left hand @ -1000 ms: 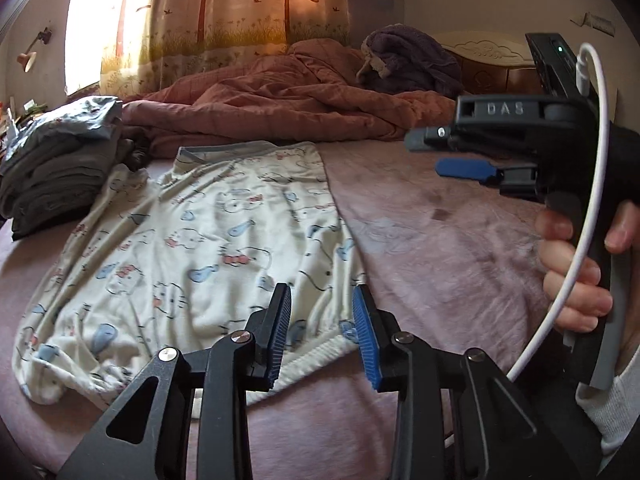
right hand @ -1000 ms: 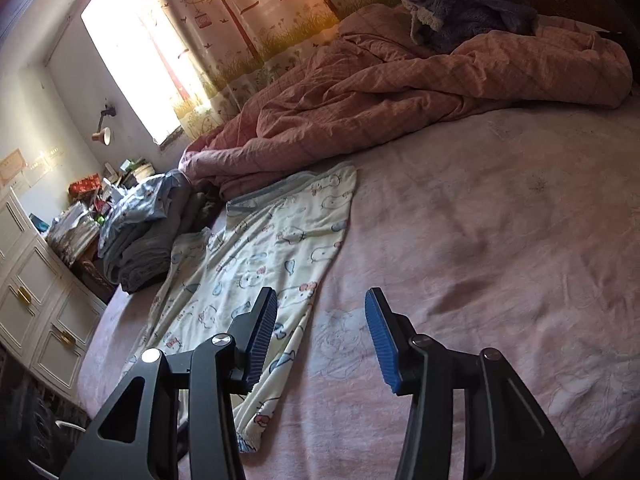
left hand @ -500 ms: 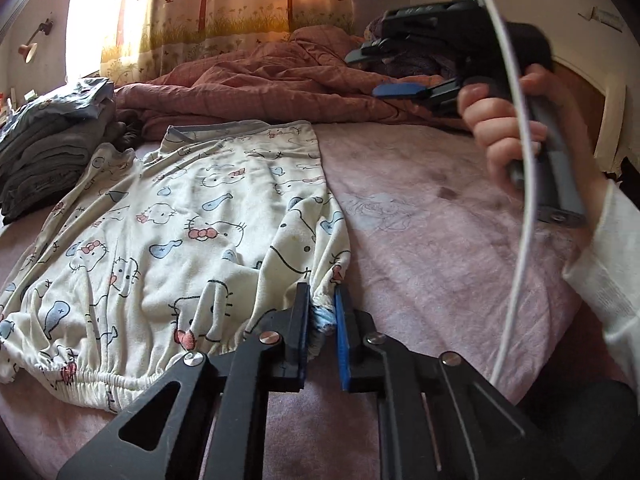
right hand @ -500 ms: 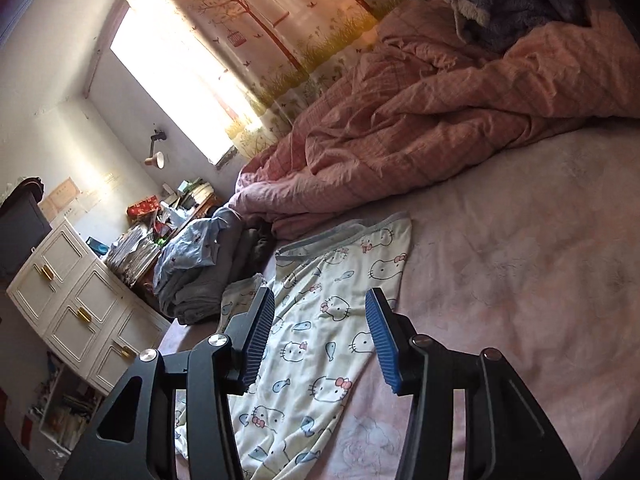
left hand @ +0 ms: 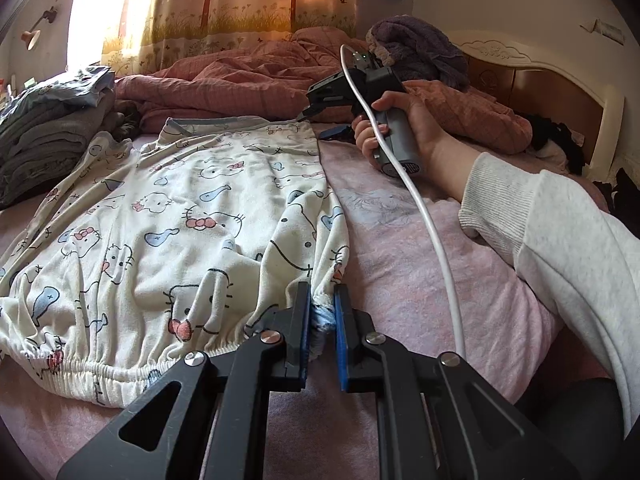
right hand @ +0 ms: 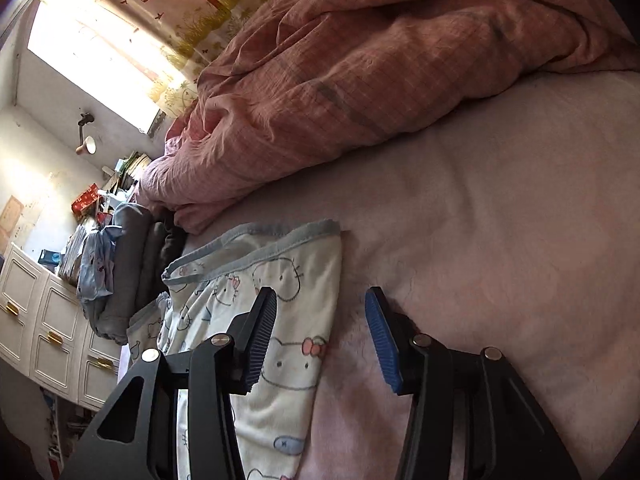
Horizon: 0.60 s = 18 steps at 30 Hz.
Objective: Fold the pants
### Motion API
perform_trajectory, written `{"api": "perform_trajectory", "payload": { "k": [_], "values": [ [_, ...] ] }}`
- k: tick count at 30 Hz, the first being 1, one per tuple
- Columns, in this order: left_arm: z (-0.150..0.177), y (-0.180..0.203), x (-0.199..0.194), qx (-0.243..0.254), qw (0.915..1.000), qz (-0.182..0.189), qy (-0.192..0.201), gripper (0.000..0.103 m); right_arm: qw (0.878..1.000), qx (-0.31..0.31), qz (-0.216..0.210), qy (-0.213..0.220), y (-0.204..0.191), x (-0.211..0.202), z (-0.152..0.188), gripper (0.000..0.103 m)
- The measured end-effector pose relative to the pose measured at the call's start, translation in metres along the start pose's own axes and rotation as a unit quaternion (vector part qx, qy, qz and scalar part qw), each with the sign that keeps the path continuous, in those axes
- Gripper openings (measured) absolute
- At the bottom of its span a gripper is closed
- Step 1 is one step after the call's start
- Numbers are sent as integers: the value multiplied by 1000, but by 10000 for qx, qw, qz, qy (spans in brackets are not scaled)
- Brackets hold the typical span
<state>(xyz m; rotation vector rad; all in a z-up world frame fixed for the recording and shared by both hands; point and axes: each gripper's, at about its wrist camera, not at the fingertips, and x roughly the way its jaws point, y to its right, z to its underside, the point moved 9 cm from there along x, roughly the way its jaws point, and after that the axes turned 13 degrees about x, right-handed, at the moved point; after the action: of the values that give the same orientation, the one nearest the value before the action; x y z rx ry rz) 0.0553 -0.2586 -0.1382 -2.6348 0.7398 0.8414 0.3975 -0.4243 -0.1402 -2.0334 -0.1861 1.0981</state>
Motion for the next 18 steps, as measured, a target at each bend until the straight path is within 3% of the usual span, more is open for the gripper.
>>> {"api": "perform_trajectory", "payload": {
  "k": [2,3,5,9,14,18],
  "values": [
    [0,1,0,-10,10000,-24,5,10,9999,-121,72,-30,-6,10,-3,46],
    [0,1,0,8,10000,-40,14,10,9997,-213,123,-17,-9,14,-3,40],
    [0,3,-1,73,9999,-96,23,10,9991,-282,317,17,-9,19,-1,6],
    [-6,10,-2,132,9999,-9,83,10,9990,17,-190,393,-5,-8,-13,2],
    [-16,17,2,-15,9998,190,10,10,9944,352,-456,884,17,-64,-39,1],
    [-29,42,-7,85,9973,711,181,9,9889,324,-318,1411,26,-111,-59,1]
  ]
}}
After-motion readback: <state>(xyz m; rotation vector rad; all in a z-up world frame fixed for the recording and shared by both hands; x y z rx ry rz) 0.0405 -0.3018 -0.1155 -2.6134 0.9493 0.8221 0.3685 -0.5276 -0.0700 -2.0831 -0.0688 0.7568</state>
